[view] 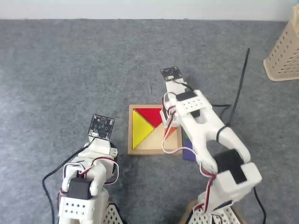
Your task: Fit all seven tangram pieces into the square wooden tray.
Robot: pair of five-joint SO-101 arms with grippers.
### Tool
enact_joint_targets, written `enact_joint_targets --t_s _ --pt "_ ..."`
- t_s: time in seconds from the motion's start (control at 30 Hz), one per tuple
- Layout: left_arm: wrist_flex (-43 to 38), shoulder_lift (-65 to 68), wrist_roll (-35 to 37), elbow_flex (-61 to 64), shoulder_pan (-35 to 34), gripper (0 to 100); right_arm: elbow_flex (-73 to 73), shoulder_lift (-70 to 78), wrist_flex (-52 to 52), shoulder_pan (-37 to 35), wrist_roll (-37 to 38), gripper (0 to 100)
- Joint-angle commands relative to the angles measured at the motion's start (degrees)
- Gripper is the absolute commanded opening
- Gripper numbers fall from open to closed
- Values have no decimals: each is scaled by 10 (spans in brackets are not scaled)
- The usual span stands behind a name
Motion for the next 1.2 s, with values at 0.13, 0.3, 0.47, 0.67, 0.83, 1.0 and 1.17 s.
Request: enact_joint_targets --t_s 0.13,0.3,0.47,0.67,0.83,1.0,1.17 --pt "4 -12 4 -11 -1 12 -101 75 20 50 10 7" --pt "4 -12 4 -11 -1 12 -113 69 22 59 9 7" --pt "4 -12 4 -11 -1 12 -95 11 20 59 7 7" --pt "4 -12 4 -11 -1 12 -43 -106 21 82 7 7" --pt "4 -12 4 -11 -1 12 -5 -178 36 87 11 9" --pt "4 -12 4 -11 -1 12 58 -182 6 -12 47 8" --pt "4 -12 4 -11 -1 12 127 -182 -47 -55 89 8"
